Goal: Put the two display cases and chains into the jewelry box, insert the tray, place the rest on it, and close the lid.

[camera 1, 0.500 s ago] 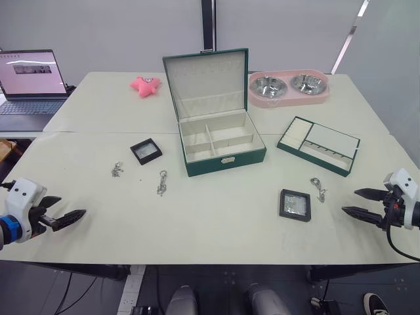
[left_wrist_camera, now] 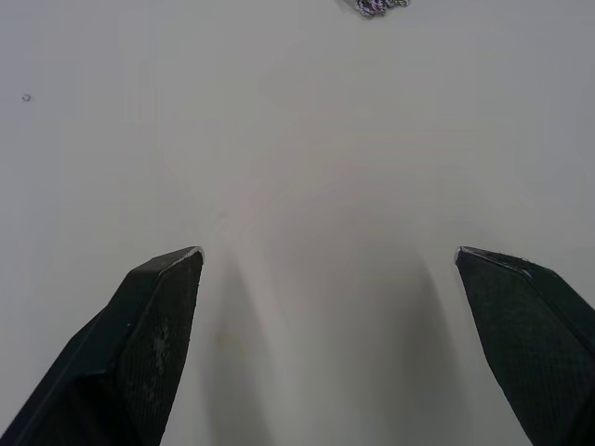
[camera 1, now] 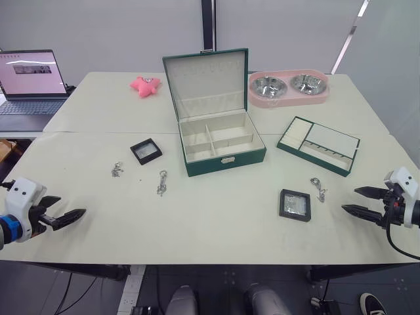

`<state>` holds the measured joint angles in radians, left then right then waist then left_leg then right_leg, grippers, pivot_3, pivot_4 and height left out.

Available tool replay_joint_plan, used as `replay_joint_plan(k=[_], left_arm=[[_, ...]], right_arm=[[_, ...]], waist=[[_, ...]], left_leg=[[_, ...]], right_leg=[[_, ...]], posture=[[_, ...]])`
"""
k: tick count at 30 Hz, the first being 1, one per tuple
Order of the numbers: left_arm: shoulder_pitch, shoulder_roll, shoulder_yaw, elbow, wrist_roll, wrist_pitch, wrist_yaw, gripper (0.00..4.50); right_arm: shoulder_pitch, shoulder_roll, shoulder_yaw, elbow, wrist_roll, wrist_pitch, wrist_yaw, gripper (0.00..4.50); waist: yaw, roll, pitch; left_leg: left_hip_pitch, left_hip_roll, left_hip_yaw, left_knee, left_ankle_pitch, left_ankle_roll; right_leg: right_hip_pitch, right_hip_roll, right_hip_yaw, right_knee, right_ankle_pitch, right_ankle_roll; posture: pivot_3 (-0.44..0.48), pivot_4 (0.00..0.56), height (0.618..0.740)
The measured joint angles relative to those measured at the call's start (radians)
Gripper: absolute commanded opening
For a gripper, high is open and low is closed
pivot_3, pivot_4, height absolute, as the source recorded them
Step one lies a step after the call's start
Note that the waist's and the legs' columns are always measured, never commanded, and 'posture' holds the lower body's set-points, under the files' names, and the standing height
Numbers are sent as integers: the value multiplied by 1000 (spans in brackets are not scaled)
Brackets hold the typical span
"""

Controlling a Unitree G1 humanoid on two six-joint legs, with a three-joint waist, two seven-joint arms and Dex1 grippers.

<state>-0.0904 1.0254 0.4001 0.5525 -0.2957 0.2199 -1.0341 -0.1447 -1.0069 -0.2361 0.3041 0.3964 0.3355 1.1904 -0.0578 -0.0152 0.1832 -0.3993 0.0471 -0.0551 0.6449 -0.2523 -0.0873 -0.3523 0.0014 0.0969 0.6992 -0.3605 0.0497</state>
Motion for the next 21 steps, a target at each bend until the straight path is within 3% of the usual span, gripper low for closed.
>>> replay_joint_plan(k=[16,21], left_arm=[[17,0,0,-61,-1,53,19,4500],[-7,-17,31,-129,-56,129,43,4500]], right_arm=[[0,3,0,5,0,-6,-4,4451],[-15,32,-32,-12,46,35,-15,4451]], waist=[[0,0,0],[0,0,0]], left_leg=[[0,0,0,0,0,0],[0,0,0,0,0,0]], right_leg=[[0,0,0,0,0,0],[0,0,0,1,0,0]], posture=[[0,150,740],[0,150,740]])
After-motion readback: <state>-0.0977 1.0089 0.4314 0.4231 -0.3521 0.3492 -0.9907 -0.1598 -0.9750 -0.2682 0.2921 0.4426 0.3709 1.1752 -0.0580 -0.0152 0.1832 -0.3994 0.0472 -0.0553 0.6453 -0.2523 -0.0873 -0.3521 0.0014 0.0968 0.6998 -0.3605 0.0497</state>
